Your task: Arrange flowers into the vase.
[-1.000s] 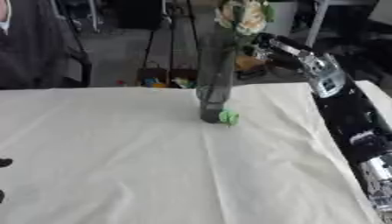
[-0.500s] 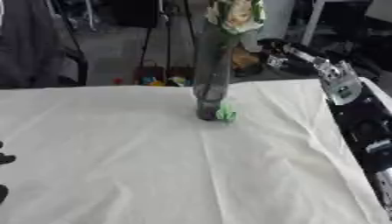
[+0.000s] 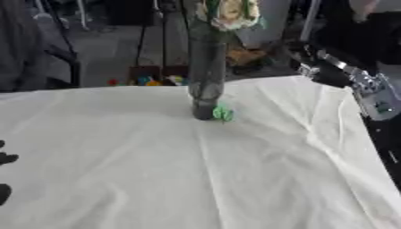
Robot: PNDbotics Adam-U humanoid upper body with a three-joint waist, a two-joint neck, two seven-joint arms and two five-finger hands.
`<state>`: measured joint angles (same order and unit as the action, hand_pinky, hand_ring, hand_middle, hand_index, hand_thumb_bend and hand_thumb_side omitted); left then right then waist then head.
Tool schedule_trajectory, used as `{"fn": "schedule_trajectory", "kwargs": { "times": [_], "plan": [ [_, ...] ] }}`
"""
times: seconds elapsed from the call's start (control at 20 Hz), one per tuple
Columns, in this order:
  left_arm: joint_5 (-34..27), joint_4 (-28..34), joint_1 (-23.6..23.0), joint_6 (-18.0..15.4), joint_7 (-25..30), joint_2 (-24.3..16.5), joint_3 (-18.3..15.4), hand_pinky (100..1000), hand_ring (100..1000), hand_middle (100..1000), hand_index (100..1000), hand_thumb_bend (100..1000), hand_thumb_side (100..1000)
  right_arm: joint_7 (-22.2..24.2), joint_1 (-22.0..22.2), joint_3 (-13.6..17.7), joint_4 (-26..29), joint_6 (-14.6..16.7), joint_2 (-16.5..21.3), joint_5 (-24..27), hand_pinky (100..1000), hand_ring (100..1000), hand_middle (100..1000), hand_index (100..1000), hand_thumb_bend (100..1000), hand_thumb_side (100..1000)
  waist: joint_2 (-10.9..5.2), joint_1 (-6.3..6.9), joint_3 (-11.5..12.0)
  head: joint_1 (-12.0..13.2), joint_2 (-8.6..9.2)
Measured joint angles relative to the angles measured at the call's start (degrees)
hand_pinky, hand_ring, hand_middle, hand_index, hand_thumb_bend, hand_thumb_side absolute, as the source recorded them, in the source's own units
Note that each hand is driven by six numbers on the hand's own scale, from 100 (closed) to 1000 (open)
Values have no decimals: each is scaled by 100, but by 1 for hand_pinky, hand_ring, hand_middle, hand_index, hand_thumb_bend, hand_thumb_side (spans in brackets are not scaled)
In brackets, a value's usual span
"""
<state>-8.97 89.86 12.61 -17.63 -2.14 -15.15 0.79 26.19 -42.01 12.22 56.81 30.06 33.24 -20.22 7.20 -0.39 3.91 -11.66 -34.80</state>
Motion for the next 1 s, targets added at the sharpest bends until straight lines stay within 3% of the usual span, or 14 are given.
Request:
{"fn": "schedule_trajectory", "kwargs": {
  "times": [0.3, 0.45, 0.7, 1.0],
  "plan": [
    [31, 25, 2, -9, -12, 0, -28, 924, 697, 783, 659, 1000, 514, -377, 734, 45, 757, 21, 45, 555, 980, 1000, 995, 1000, 175, 725, 9, 13, -122, 165, -39],
    [73, 80, 4, -11, -41, -1, -67, 924, 710, 792, 677, 1000, 515, -590, 964, 47, 996, -30, 74, 831, 944, 1000, 962, 1000, 105, 726, 20, 13, -137, 242, -48],
    [155, 151, 13, -17, -106, -2, -130, 924, 713, 795, 681, 1000, 524, -896, 1379, 75, 1224, -149, 85, 1304, 902, 1000, 928, 1000, 100, 747, 22, -6, -187, 345, -98],
    [186, 192, 5, -17, -141, 3, -143, 923, 695, 778, 657, 1000, 531, -944, 1788, 228, 1480, -229, 83, 1900, 877, 1000, 904, 1000, 100, 746, 37, -19, -254, 395, -143]
  ]
}}
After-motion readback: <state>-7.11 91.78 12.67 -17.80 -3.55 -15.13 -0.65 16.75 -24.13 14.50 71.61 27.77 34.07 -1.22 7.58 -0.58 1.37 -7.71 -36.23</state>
